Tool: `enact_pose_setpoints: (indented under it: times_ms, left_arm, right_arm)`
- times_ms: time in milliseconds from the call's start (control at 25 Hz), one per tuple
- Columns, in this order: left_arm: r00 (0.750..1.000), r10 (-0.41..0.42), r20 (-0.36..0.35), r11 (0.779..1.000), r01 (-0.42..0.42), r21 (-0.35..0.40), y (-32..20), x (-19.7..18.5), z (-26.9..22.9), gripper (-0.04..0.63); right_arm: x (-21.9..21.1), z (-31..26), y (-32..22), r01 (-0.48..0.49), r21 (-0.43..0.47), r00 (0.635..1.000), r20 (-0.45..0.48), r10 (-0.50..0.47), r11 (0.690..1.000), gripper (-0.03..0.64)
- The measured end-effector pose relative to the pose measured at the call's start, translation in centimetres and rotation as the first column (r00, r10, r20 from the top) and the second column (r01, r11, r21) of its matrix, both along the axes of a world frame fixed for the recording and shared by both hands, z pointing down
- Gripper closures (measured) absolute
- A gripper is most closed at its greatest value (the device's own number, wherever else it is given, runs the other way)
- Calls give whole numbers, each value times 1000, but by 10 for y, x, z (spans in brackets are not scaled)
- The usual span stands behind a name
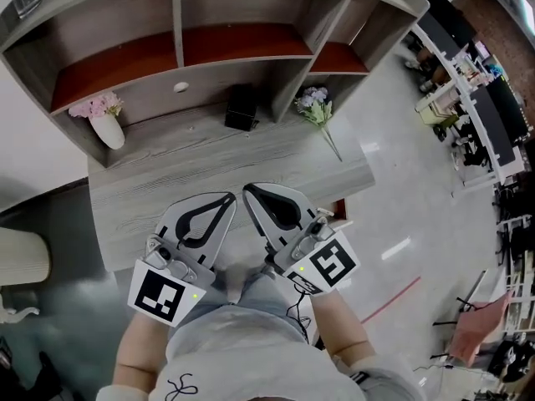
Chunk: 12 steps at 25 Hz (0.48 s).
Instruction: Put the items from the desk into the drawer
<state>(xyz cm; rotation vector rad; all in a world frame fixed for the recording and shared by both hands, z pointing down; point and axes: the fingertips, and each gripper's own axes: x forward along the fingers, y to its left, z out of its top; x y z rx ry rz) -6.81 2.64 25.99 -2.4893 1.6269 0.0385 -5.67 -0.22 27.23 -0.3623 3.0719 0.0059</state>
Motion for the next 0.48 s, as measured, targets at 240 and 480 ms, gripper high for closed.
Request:
enact_pose_setpoints:
  times_ms: [240, 480]
  left_arm:
    - [999, -37, -1, 999, 37, 10, 25, -45, -3, 586]
    - [999, -43, -24, 999, 44, 21, 37, -77, -5, 586]
  right_arm:
    - [-45, -10, 25, 37, 24, 999, 8, -37, 999, 609]
    - [-75, -15, 40, 51, 34, 999, -4, -51, 998, 609]
